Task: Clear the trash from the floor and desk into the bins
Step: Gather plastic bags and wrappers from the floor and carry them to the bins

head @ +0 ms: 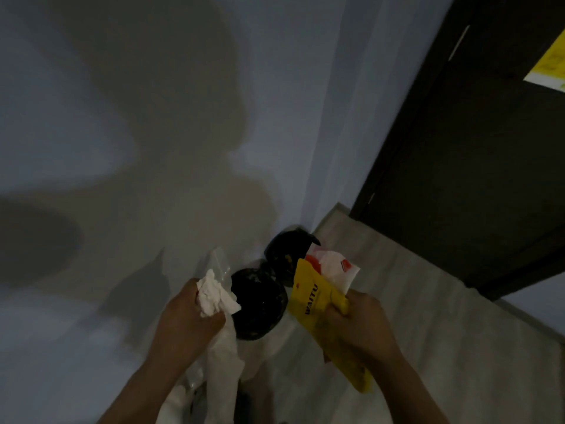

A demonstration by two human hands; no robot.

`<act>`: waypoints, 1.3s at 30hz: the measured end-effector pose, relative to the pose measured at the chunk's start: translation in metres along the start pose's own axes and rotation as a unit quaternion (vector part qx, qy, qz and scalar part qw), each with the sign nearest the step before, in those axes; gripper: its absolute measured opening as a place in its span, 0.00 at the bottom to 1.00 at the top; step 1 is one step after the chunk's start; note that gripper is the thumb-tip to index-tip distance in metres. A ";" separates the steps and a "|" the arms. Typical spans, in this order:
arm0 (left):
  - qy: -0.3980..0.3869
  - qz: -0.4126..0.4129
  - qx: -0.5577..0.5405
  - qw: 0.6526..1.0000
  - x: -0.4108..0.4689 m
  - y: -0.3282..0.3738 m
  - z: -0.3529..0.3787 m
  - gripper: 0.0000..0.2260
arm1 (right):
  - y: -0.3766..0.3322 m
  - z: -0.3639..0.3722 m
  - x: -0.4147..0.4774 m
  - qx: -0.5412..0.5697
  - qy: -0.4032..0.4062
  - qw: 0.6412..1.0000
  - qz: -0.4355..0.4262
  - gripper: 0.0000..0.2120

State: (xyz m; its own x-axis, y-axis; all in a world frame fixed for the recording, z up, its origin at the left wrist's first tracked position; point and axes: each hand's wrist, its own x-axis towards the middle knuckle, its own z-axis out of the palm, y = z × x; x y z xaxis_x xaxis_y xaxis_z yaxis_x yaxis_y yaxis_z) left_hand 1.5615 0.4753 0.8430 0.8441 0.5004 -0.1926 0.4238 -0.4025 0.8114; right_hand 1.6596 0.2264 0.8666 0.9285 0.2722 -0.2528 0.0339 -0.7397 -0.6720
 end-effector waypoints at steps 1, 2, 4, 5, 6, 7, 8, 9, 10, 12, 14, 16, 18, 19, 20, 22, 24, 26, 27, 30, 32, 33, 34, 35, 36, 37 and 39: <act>-0.003 -0.005 0.001 1.000 0.011 -0.002 0.004 0.11 | 0.002 0.006 0.013 0.000 -0.008 1.000 0.010 0.10; -0.005 -0.009 0.004 1.000 0.022 -0.004 0.007 0.12 | 0.003 0.012 0.025 -0.001 -0.020 1.000 0.023 0.08; -0.012 -0.023 0.011 1.000 0.046 -0.009 0.013 0.15 | 0.006 0.027 0.051 -0.026 -0.045 0.998 0.036 0.06; -0.018 -0.033 0.017 0.999 0.059 -0.014 0.015 0.15 | 0.007 0.035 0.062 -0.043 -0.052 0.997 0.041 0.06; -0.025 -0.044 0.022 0.998 0.072 -0.020 0.016 0.15 | 0.008 0.043 0.074 -0.056 -0.058 0.996 0.049 0.06; -0.033 -0.057 0.021 0.998 0.086 -0.027 0.018 0.14 | 0.009 0.052 0.087 -0.062 -0.065 0.994 0.059 0.07; -0.041 -0.072 0.022 0.996 0.099 -0.035 0.020 0.13 | 0.010 0.061 0.098 -0.065 -0.074 0.993 0.070 0.08; -0.048 -0.084 0.028 0.995 0.113 -0.045 0.023 0.12 | 0.013 0.071 0.110 -0.072 -0.086 0.991 0.079 0.08; -0.057 -0.094 0.035 0.993 0.127 -0.054 0.027 0.12 | 0.015 0.081 0.123 -0.082 -0.098 0.988 0.083 0.08; -0.078 -0.107 0.038 0.991 0.155 -0.076 0.039 0.11 | 0.023 0.102 0.147 -0.091 -0.118 0.985 0.088 0.07; -0.099 -0.126 0.045 0.986 0.181 -0.099 0.055 0.12 | 0.036 0.125 0.170 -0.095 -0.139 0.980 0.103 0.06; -0.113 -0.132 0.055 0.983 0.204 -0.121 0.074 0.14 | 0.049 0.144 0.192 -0.095 -0.154 0.977 0.116 0.06; -0.128 -0.136 0.068 0.980 0.225 -0.139 0.097 0.17 | 0.065 0.163 0.213 -0.103 -0.170 0.972 0.124 0.07; -0.136 -0.141 0.076 0.978 0.234 -0.148 0.108 0.18 | 0.073 0.173 0.223 -0.109 -0.178 0.970 0.124 0.09; -0.138 -0.149 0.080 0.976 0.243 -0.156 0.120 0.18 | 0.082 0.182 0.233 -0.114 -0.181 0.969 0.123 0.12; -0.133 -0.159 0.093 0.974 0.261 -0.176 0.146 0.14 | 0.103 0.202 0.254 -0.118 -0.191 0.967 0.123 0.15; -0.132 -0.168 0.108 0.971 0.280 -0.197 0.172 0.13 | 0.124 0.221 0.273 -0.123 -0.199 0.964 0.125 0.14; -0.148 -0.177 0.122 0.965 0.295 -0.217 0.193 0.14 | 0.142 0.235 0.288 -0.143 -0.208 0.960 0.121 0.14; -0.156 -0.174 0.134 0.963 0.302 -0.229 0.204 0.17 | 0.151 0.243 0.294 -0.144 -0.210 0.960 0.121 0.14; -0.173 -0.174 0.162 0.956 0.322 -0.261 0.239 0.28 | 0.179 0.265 0.314 -0.151 -0.224 0.954 0.127 0.06; -0.180 -0.186 0.149 0.955 0.331 -0.282 0.258 0.30 | 0.198 0.278 0.322 -0.146 -0.229 0.954 0.130 0.06; -0.186 -0.188 0.139 0.954 0.334 -0.292 0.268 0.32 | 0.206 0.284 0.325 -0.139 -0.227 0.955 0.130 0.05; -0.196 -0.190 0.135 0.952 0.336 -0.299 0.275 0.34 | 0.213 0.289 0.328 -0.139 -0.229 0.955 0.132 0.08; -0.206 -0.191 0.133 0.951 0.338 -0.305 0.282 0.36 | 0.219 0.294 0.330 -0.137 -0.229 0.954 0.134 0.10; -0.219 -0.196 0.136 0.946 0.340 -0.311 0.289 0.36 | 0.225 0.298 0.333 -0.138 -0.233 0.953 0.136 0.10; -0.235 -0.194 0.141 0.942 0.340 -0.317 0.295 0.36 | 0.230 0.303 0.336 -0.137 -0.239 0.951 0.138 0.08; -0.260 -0.187 0.154 0.935 0.340 -0.322 0.300 0.37 | 0.236 0.309 0.341 -0.139 -0.250 0.948 0.139 0.05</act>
State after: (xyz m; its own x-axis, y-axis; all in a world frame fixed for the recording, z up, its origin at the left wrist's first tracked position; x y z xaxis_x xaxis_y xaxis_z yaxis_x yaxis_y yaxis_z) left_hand 1.8103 0.5453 0.3510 0.6299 0.2420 -0.7380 0.7276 -0.5164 0.4517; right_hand 1.8694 0.3352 0.4068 0.6261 0.2490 -0.7389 -0.0258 -0.9405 -0.3388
